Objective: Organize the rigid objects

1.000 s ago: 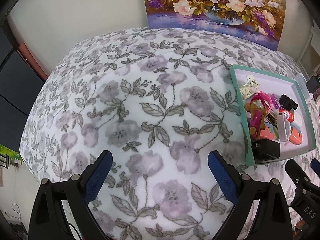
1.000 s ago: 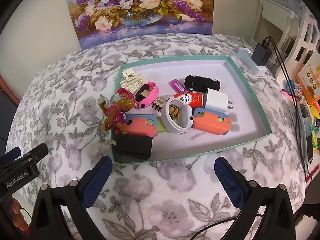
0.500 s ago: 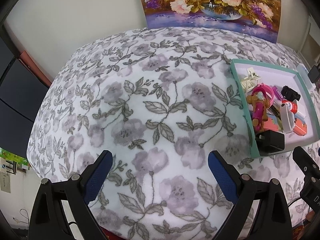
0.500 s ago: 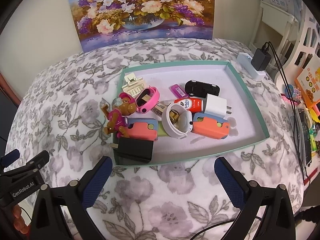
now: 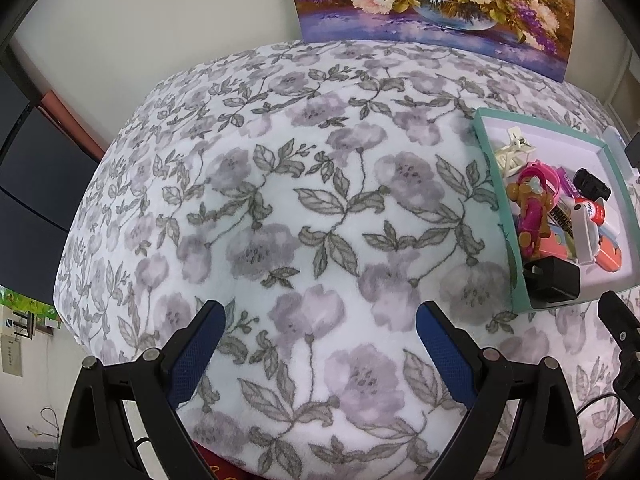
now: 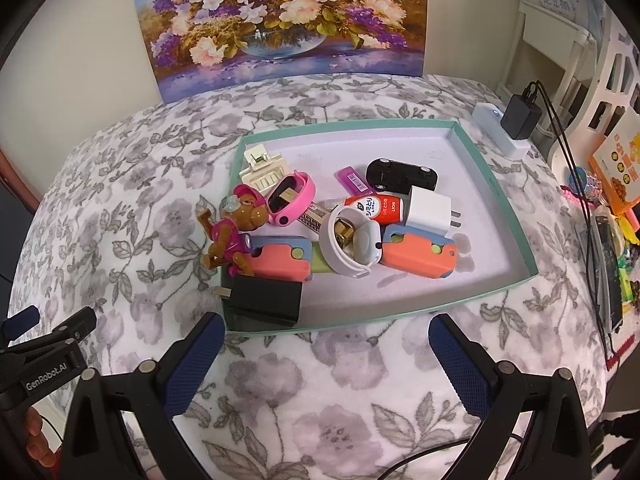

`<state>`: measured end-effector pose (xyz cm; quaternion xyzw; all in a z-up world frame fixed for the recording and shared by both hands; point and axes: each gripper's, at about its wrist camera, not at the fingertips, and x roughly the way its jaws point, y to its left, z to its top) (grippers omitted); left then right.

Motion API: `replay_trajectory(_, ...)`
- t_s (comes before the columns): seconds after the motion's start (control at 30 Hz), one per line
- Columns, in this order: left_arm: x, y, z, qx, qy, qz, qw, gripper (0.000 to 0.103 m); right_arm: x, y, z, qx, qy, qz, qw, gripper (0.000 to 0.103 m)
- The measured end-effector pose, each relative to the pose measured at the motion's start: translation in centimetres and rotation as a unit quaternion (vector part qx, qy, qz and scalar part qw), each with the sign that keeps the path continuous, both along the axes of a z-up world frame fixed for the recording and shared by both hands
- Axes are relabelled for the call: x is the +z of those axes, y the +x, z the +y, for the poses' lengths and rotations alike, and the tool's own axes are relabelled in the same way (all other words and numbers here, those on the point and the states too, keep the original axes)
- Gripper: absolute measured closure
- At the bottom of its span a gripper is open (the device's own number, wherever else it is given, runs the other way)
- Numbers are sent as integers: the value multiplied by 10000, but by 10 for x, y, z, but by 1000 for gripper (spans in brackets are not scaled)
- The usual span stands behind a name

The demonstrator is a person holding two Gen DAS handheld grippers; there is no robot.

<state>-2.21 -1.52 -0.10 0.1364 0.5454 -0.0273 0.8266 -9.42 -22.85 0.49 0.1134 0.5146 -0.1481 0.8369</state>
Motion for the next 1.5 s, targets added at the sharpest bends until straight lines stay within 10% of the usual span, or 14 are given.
replay_trajectory(1.5,-5,2,5,28,56,97,9999,7,-7,4,4,137,-74,147,9998,0)
